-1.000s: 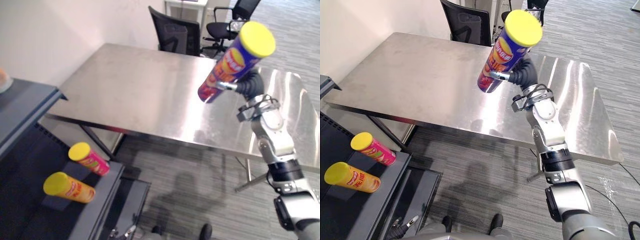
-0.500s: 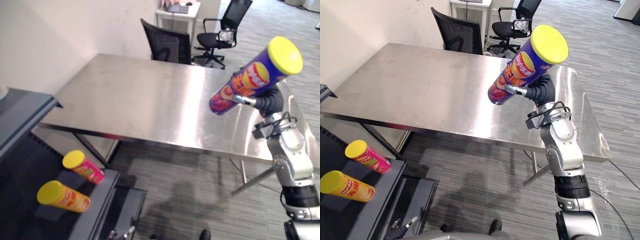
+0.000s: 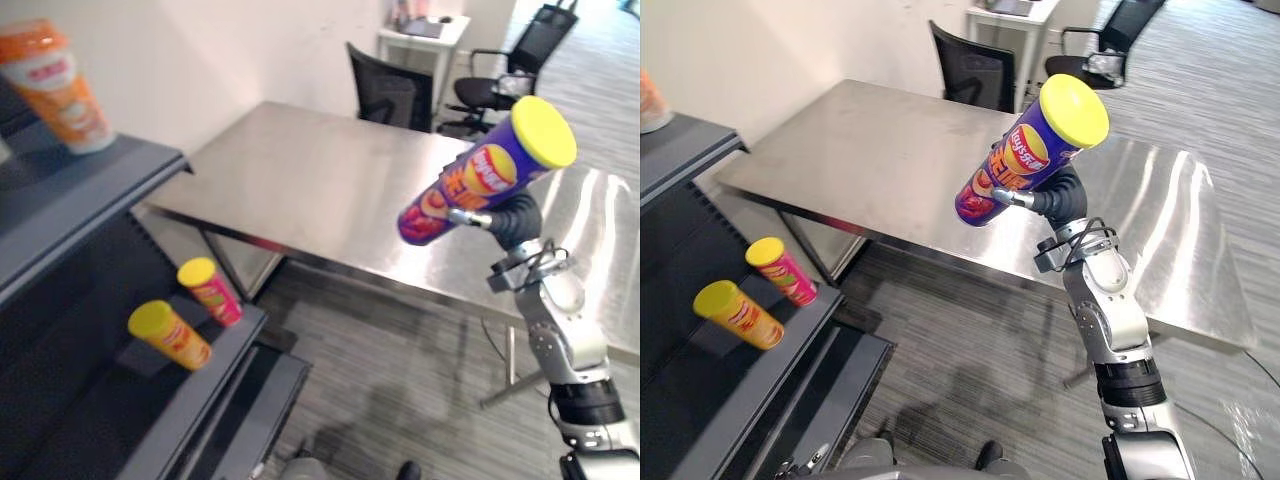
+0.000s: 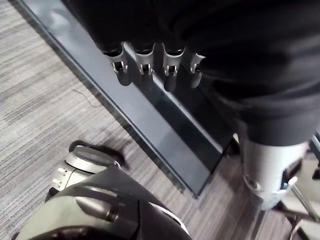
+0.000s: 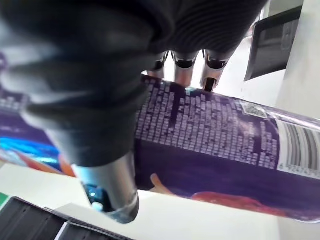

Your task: Put the gum and the chips on the shelf.

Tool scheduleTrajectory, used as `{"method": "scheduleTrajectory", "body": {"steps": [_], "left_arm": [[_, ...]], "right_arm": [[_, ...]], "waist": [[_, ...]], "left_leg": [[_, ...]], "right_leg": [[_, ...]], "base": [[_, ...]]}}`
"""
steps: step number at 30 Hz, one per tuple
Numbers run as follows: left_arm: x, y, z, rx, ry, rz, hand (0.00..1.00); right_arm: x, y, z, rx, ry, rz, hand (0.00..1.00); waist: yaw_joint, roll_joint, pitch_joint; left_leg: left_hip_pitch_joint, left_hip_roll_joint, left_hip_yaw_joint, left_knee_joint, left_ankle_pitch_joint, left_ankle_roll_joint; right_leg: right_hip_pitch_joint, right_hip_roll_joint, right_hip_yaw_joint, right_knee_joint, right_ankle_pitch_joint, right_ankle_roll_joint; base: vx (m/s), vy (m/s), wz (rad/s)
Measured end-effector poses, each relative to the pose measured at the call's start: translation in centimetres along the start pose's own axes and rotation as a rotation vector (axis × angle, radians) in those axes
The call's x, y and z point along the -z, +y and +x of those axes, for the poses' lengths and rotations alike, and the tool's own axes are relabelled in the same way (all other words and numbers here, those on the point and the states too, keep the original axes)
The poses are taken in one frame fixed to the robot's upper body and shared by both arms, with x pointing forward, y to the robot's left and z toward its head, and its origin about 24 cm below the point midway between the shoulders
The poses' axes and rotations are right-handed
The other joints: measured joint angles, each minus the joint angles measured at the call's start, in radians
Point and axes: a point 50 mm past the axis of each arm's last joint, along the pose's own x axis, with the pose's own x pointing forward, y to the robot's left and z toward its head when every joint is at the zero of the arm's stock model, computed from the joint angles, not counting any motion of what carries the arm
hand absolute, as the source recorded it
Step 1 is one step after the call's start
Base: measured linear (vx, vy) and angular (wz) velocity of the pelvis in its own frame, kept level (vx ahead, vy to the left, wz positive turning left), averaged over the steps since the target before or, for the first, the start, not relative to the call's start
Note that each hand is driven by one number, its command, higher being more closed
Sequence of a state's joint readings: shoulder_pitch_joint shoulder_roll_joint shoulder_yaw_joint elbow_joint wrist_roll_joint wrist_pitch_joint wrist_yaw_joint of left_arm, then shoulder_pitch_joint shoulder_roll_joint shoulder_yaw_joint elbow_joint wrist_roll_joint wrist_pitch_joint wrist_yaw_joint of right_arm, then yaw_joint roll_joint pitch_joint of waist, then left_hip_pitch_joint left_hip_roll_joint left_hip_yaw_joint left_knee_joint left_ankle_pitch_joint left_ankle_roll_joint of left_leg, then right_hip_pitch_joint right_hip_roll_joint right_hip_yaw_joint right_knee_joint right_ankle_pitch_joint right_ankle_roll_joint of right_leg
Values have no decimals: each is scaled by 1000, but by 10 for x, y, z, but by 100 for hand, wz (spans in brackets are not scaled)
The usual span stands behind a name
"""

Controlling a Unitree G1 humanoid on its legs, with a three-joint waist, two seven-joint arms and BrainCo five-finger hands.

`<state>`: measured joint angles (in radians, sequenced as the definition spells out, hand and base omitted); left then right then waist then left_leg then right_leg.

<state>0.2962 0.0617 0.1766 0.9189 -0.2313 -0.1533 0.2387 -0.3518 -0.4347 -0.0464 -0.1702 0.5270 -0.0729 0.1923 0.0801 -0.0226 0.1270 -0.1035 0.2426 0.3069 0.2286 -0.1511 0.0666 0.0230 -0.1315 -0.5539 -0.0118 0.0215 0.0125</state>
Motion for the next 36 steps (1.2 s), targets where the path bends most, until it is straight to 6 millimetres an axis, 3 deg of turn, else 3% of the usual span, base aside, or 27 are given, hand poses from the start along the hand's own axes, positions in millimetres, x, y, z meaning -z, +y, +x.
{"method": "scheduleTrajectory", "body": {"steps": [1,2,3,4,5,7,9,10,12,14,17,20,24,30,36], "left_arm": [[0,-1,0,1,-2,-4,0],[4,-3,-2,4,9,-13,0],[4,-8,-4,21,3,-13,0],[1,-4,-3,18,-17,-9,0],[-2,-2,-1,7,-22,-17,0],[5,0,-3,-4,-1,-31,0],[15,0,-7,-9,23,-41,0],[21,-1,-9,-9,40,-41,0],[23,-1,-10,-9,45,-43,0],[24,-1,-10,-7,41,-42,0],[22,1,-10,-6,33,-33,0],[21,8,-8,-13,25,-5,0],[18,14,-7,-21,17,15,0],[18,17,-6,-22,19,27,0],[17,15,-6,-25,17,-12,0]], "right_arm": [[-4,-7,-1,26,-15,-13,100],[-12,-19,-3,66,-32,-51,100],[-20,-30,-5,93,-44,-91,100],[-28,-41,-7,115,-57,-134,100],[-34,-49,-9,138,-71,-159,100],[-35,-55,-12,196,-81,-153,100],[-34,-59,-17,237,-72,-161,100],[-33,-60,-18,257,-69,-159,100],[-32,-60,-19,276,-71,-157,100],[-31,-63,-21,323,-64,-159,100],[-29,-68,-23,394,-63,-167,100],[-14,-68,-30,468,-35,-128,100],[-1,-69,-45,492,37,-164,100],[0,-69,-53,489,38,-201,100],[-5,-64,-49,375,10,-215,100]], "waist": [[-3,8,-1],[-1,40,-1],[-23,47,-1],[-49,18,-18],[-58,11,-19],[-46,16,-21],[-53,28,-29],[-52,41,-36],[-52,48,-40],[-53,61,-49],[-54,47,-49],[-54,17,-49],[-52,-9,-47],[-51,-14,-43],[-48,2,-22]], "left_leg": [[-26,27,52,85,5,13],[-47,64,140,188,93,48],[-78,53,164,174,145,26],[-42,-29,128,-12,244,-22],[-28,-38,154,0,206,-5],[21,-1,269,167,101,-17],[118,-4,312,139,106,-40],[168,-9,310,52,118,-74],[191,-18,313,-34,122,-102],[205,-45,342,-178,123,-106],[212,-95,337,-278,124,-116],[219,-147,333,-310,124,-116],[211,-186,329,-321,107,-89],[213,-188,319,-327,87,-80],[193,-147,333,-299,94,-103]], "right_leg": [[-10,-10,-29,24,-4,-5],[-29,-19,-72,103,-36,-1],[-45,-45,-97,162,-81,4],[-56,-74,-99,129,-104,-5],[-49,-85,-166,109,-83,-11],[-31,-108,-244,114,-82,-16],[-23,-119,-324,103,-77,-12],[-36,-116,-379,100,-69,-10],[-48,-116,-418,102,-63,-9],[-61,-125,-486,118,-45,-13],[-73,-191,-541,208,-34,-1],[-73,-251,-531,243,2,2],[-93,-285,-454,242,76,6],[-96,-280,-363,239,100,13],[-109,-243,-340,235,99,13]], "base": [[6,47,126],[2,-8,137],[-48,-35,200],[-106,-31,213],[-123,-22,168],[-70,-25,127],[-161,63,152],[-217,137,128],[-161,145,83],[-177,253,90],[-142,324,72],[-92,211,30],[-100,141,6],[-6,10,2],[103,-69,-5]]}}
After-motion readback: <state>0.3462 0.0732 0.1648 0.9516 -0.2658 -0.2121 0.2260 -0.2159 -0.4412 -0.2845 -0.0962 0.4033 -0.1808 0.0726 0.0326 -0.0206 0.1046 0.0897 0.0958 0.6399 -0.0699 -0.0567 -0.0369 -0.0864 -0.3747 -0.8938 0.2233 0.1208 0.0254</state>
